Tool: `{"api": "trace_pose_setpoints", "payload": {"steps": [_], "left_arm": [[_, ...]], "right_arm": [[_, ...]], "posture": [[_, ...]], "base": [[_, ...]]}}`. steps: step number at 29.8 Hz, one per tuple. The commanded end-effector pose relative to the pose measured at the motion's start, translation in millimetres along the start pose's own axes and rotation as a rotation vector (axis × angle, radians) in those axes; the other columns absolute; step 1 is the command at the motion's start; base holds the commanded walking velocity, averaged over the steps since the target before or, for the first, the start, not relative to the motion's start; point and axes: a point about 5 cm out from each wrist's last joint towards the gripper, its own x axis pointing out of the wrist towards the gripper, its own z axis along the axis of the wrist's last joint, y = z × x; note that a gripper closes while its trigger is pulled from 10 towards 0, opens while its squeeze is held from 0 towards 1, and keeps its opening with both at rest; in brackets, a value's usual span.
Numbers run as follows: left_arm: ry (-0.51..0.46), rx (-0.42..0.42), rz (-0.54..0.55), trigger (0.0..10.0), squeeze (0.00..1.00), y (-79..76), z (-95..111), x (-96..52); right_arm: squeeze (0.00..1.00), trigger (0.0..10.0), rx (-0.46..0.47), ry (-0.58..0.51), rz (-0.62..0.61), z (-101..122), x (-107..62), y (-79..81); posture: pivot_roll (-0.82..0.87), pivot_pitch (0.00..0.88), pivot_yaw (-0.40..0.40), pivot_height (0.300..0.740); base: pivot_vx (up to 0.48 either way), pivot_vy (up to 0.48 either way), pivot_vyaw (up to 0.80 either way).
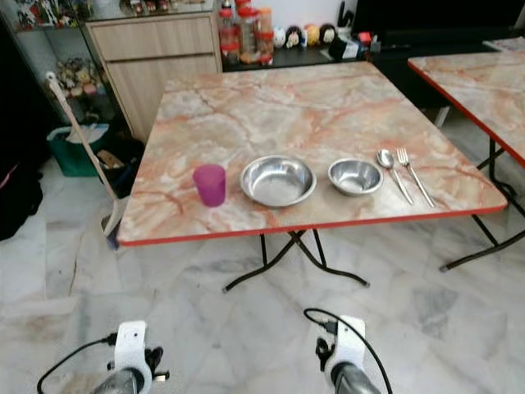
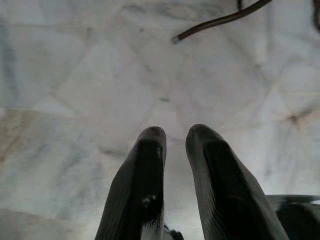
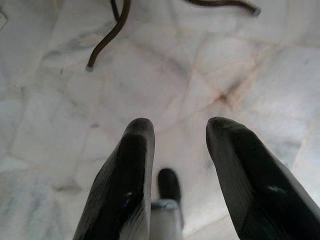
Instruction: Setting the table
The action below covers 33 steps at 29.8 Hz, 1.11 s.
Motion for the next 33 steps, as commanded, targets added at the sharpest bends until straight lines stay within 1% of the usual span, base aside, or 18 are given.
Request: {"api": "trace_pose_setpoints", "payload": {"steps": [1,9,12,17,20,21,22,23,24,26,27,28,29,31,33], "left_arm": [[0.009,0.009,0.013,10.0,0.0,4.7,-1,-0.7],[0.006,-0.002,0.01,10.0,0.0,1.9,-2,-0.7],[-0.002,-0.006,0.01,10.0,0.0,1.7,0,-0.4],[-0.025,-0.037,0.016,10.0,0.0,3.2,5,0.8],[-0.117,-0.058,-0.017,10.0,0.0,-1.7,25,4.7],[-0.117,-0.058,-0.017,10.0,0.0,-1.7,25,4.7],[-0.207,-0.073,-0.041,10.0,0.0,-5.7,43,6.3],[-0.251,-0.081,-0.052,10.0,0.0,-7.5,51,6.6],[-0.251,-0.081,-0.052,10.0,0.0,-7.5,51,6.6],[-0.352,-0.097,-0.07,10.0,0.0,-10.2,68,5.7],[-0.352,-0.097,-0.07,10.0,0.0,-10.2,68,5.7],[-0.405,-0.107,-0.077,10.0,0.0,-11.4,76,4.6],[-0.425,-0.11,-0.08,10.0,0.0,-11.8,80,4.1],[-0.434,-0.111,-0.081,10.0,0.0,-12.0,81,3.8],[-0.485,-0.121,-0.081,10.0,0.0,-13.4,90,2.6]], "right_arm": [[0.0,10.0,0.014,-0.008,0.004,0,0.3,2.8],[0.0,10.0,0.007,-0.012,0.008,2,0.6,2.3],[0.0,10.0,0.005,-0.015,0.01,3,0.8,2.6],[0.0,10.0,0.001,-0.02,0.012,4,1.0,2.6],[0.0,10.0,-0.002,-0.022,0.011,5,0.9,2.1],[0.0,10.0,-0.002,-0.022,0.011,5,0.9,2.1],[0.0,10.0,-0.002,-0.023,0.009,5,0.9,1.6],[0.0,10.0,-0.002,-0.024,0.009,5,0.8,1.5],[0.0,10.0,-0.002,-0.024,0.009,5,0.8,1.5],[0.0,10.0,-0.001,-0.025,0.008,5,0.7,1.3],[0.0,10.0,-0.001,-0.025,0.008,5,0.7,1.3],[0.0,10.0,-0.001,-0.024,0.008,4,0.6,1.1],[0.0,10.0,-0.002,-0.023,0.008,4,0.5,1.1],[0.0,10.0,-0.002,-0.023,0.008,4,0.4,1.1],[0.0,10.0,-0.004,-0.022,0.011,3,0.5,2.5]], "posture": [[-0.13,0.0,0.022,0.74],[-0.13,0.0,0.014,0.74],[-0.13,0.0,0.012,0.74],[-0.13,0.0,0.011,0.74],[-0.13,0.0,0.011,0.74],[-0.13,0.0,0.011,0.74],[-0.13,0.0,0.012,0.74],[-0.13,0.0,0.012,0.74],[-0.13,0.0,0.012,0.74],[-0.13,0.0,0.012,0.74],[-0.13,0.0,0.012,0.74],[-0.12,0.0,0.01,0.74],[-0.12,0.0,0.01,0.74],[-0.12,0.0,0.01,0.74],[-0.1,0.0,0.006,0.74]], "base": [[0.0,-0.274,0.0],[0.0,-0.254,0.0],[0.0,0.0,0.0],[0.0,0.0,0.0],[0.0,0.0,0.0],[0.0,0.0,0.0],[0.0,0.0,0.0],[0.0,0.0,0.0],[0.0,0.0,0.0],[0.0,0.0,0.0],[0.0,0.0,0.0],[0.0,0.0,0.0],[0.0,0.0,0.0],[0.0,0.0,0.0],[0.0,0.0,0.0]]}}
